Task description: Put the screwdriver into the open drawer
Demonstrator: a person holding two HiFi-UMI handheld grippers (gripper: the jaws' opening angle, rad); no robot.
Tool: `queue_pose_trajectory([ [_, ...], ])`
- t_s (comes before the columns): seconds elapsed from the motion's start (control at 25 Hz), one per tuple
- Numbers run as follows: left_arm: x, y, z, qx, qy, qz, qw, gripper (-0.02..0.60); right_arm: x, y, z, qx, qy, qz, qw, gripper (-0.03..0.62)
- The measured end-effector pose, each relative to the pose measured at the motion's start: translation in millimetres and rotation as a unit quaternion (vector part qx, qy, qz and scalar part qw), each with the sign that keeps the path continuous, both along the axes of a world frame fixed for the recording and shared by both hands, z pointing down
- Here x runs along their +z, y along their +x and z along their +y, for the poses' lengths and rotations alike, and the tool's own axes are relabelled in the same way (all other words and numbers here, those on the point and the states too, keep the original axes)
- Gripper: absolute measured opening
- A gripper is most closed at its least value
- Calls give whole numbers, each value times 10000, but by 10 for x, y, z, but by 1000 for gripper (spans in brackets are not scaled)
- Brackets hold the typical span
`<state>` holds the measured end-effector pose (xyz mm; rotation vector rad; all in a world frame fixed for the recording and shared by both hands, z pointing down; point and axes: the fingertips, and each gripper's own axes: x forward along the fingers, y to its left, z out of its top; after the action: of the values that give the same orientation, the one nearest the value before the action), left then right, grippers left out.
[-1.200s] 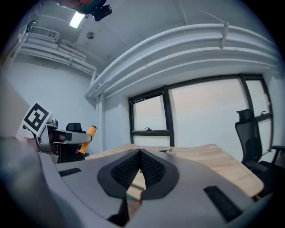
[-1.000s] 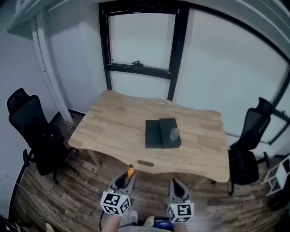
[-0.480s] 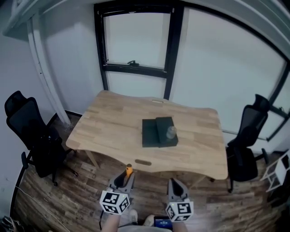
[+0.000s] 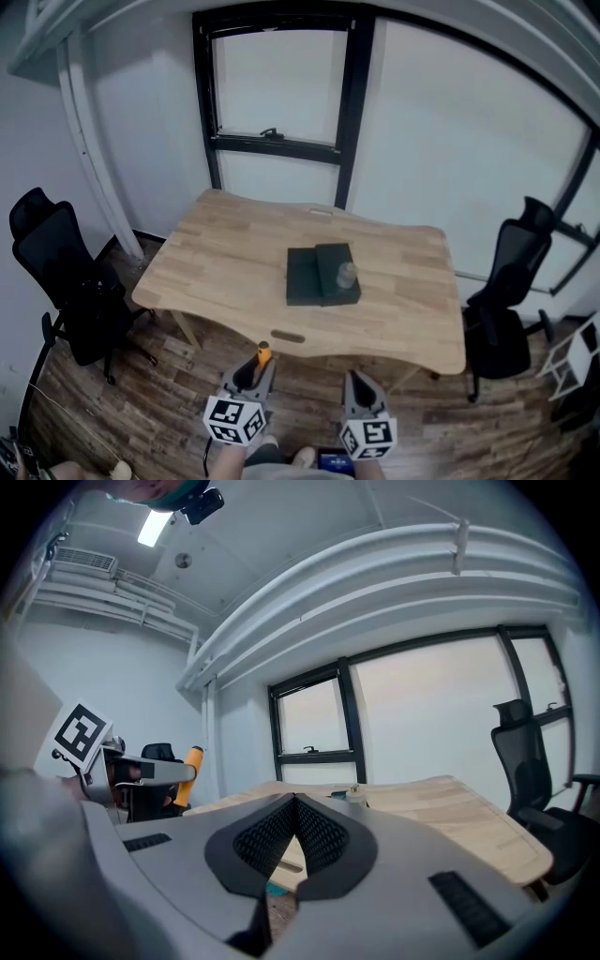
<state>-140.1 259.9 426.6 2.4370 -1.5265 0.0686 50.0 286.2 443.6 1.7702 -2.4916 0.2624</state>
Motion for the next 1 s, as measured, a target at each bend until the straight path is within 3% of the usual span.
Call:
queue_pose_trajectory([
  [0.56, 103, 384, -366, 132, -71, -71, 9999, 107, 91, 327, -281, 63, -71, 93, 9999, -3],
  [1.0, 197, 630, -1413, 244, -174, -28, 9995, 107, 167, 635, -1209, 275, -205, 165, 9993, -3],
])
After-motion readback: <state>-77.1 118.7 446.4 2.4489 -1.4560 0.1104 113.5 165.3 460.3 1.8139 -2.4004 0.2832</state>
